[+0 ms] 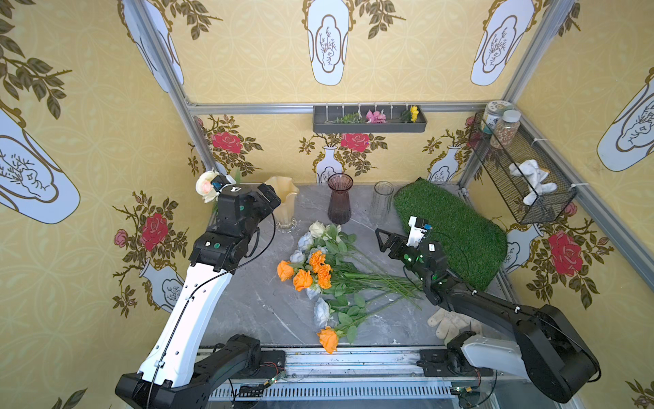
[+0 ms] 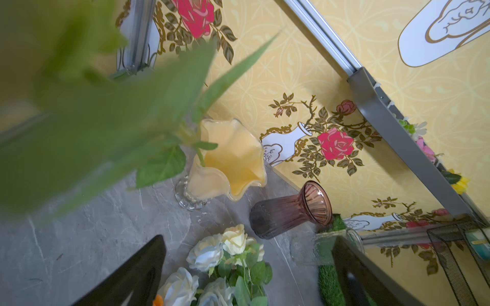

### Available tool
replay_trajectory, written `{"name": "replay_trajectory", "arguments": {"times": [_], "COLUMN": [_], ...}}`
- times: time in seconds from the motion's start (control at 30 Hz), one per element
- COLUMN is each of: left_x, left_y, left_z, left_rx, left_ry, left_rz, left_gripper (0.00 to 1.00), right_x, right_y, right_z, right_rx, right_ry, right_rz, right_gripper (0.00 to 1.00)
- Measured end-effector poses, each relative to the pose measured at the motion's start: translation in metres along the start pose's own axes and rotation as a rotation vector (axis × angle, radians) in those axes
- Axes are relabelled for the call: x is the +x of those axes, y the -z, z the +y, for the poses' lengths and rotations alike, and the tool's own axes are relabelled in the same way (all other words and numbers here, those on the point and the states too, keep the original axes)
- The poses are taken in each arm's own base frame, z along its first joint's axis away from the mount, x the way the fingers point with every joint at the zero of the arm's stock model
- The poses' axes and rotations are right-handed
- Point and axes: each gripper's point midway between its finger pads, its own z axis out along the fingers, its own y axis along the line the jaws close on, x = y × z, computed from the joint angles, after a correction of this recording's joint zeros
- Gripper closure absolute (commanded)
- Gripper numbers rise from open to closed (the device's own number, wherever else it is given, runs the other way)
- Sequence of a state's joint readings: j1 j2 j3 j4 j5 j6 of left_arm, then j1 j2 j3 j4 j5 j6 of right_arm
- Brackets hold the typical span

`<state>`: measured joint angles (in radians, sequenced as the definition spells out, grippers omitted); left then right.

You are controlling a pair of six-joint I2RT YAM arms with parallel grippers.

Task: Arrange the flowers in different vases according to their colors
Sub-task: Insert the flower into the vase, then pick up the flower at the center of the board.

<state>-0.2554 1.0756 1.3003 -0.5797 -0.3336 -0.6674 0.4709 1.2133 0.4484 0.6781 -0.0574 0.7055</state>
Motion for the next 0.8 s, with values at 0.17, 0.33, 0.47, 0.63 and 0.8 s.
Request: {"name": "replay_trajectory", "arguments": {"times": [0.17,0.33,0.47,0.63,0.8], "left_x": [0.021,0.057,0.099,0.142,0.194], "left_y": [0.020,0.035,0.042,0.042,0.035], "left_z": [-0.002,-0.010,-0.021,-0.019,-0.016], "left_rx": [0.076,0.157,0.208,0.211,0.219], "left_ry": [0.041,0.025,-0.038,-0.101,-0.173], "left_rz": [0.061,0.157,0.260,0.331,0.408], "left_gripper": [0.00,0.02,0.03,0.06,0.06], "right_x": [0.004,0.004,0.021,0.037,0.060], "right_y": [-0.008,-0.036,-0.041,-0.031,-0.024], "right_z": [0.002,0.005,0.014,0.011,-0.007], "right_rx": [-0.007,-0.003,0.001,0.068,0.135], "right_ry": [-0.018,-0.094,-0.108,-0.064,-0.038], "right_rz": [0.074,0.237,0.415,0.592,0.736], "right_gripper": [0.03,0.02,0.06,0.18,0.37]}}
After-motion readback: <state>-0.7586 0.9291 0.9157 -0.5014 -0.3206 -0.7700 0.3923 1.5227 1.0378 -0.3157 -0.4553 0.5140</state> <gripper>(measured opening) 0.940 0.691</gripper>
